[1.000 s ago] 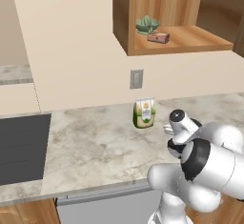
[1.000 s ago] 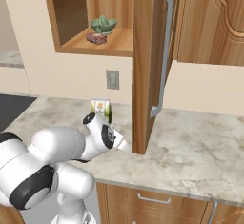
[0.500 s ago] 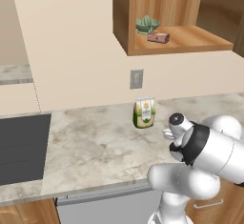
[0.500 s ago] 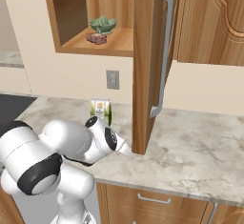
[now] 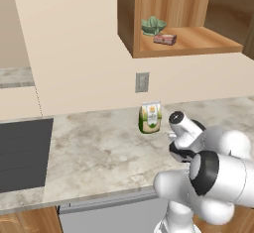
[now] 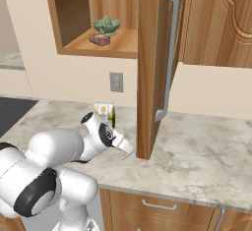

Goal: Pick the dish brush and bar soap from the cabinet and place them on the counter.

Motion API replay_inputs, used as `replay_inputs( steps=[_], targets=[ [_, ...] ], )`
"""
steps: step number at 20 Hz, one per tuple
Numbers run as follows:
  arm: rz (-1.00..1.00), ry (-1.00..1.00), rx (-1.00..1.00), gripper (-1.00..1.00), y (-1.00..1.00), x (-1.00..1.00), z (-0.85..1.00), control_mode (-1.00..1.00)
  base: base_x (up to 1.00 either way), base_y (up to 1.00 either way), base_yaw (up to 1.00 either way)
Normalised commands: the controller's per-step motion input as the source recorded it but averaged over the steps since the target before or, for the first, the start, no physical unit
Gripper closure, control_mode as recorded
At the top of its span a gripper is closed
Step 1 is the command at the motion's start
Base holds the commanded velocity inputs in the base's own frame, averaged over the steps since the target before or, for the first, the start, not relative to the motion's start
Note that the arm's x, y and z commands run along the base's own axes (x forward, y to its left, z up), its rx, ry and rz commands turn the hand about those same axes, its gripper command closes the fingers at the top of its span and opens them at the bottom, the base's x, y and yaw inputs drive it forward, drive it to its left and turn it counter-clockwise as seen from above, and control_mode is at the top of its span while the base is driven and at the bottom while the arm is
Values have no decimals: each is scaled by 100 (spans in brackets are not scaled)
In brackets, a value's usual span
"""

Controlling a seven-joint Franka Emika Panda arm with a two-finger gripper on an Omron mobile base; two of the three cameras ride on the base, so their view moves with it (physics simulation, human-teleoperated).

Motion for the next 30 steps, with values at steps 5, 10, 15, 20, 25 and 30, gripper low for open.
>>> replay_inputs(
  steps=[5,10,15,20,25,30],
  targets=[
    [4,-1,1,-100,28,-15,99,-100,0,0,0],
    [13,-2,7,-100,11,-20,92,-100,0,0,0],
    [24,4,9,-100,27,-22,59,-100,0,0,0],
    [41,11,9,-100,11,-8,35,-100,0,0,0],
    [36,3,2,-100,3,-27,40,-100,0,0,0],
    [31,3,0,-100,15,-30,49,-100,0,0,0]
  ],
)
